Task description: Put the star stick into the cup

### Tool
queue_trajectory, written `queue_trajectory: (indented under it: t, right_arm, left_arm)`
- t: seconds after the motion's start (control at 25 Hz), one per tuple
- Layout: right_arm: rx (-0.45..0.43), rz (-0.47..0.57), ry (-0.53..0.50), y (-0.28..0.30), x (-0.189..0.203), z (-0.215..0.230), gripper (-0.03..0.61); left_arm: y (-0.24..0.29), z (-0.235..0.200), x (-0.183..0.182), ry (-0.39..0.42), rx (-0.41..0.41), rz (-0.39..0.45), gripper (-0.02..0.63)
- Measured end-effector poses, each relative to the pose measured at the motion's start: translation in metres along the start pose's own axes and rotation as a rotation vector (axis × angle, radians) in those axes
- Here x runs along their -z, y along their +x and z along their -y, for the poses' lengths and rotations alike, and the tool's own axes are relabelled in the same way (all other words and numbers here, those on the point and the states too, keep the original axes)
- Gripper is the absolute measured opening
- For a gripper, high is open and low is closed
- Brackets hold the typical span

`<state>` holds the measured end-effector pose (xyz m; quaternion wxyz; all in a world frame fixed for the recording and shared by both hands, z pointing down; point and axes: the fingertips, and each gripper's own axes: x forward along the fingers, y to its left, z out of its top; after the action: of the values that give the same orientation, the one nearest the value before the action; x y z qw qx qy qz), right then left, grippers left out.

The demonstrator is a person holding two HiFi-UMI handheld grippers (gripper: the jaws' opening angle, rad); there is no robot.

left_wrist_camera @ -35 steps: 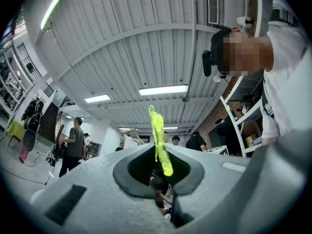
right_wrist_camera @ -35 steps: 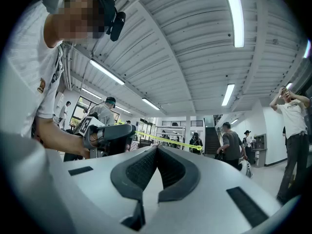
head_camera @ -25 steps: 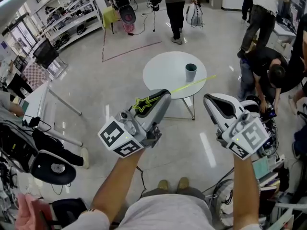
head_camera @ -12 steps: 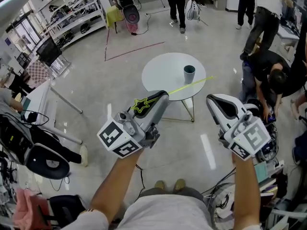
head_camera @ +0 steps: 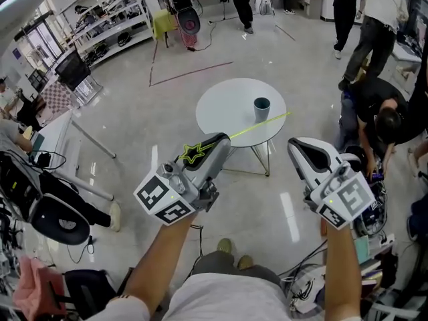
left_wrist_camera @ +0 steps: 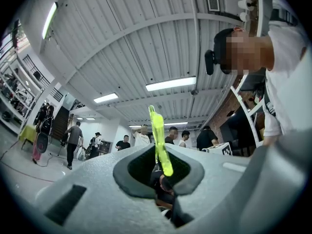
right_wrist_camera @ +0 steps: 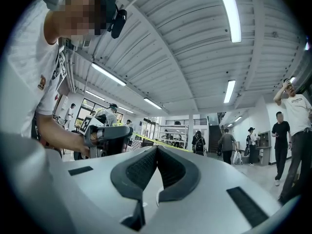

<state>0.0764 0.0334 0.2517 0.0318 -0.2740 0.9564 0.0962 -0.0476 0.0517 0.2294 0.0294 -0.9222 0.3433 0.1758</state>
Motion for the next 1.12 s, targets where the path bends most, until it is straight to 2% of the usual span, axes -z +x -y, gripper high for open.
queue_trajectory:
  t: [0.48,0.8,1.12]
  right_arm:
    - [0.026,-0.009,-0.008,0.026,0.016,0.047,0.011]
    - [0.048,-0.032,-0.020,0.074,0.030,0.090,0.011]
    - [0.123,-0.059,-0.028,0.135,0.037,0.136,0.011]
  left_arm:
    - [0.026,-0.054,0.011,0.011,-0.010,0.009,0.028]
    - [0.049,-0.119,0.026,0.015,-0.001,-0.004,0.028]
    - [0.067,-0.198,0.030,-0.004,0.038,-0.022,0.028]
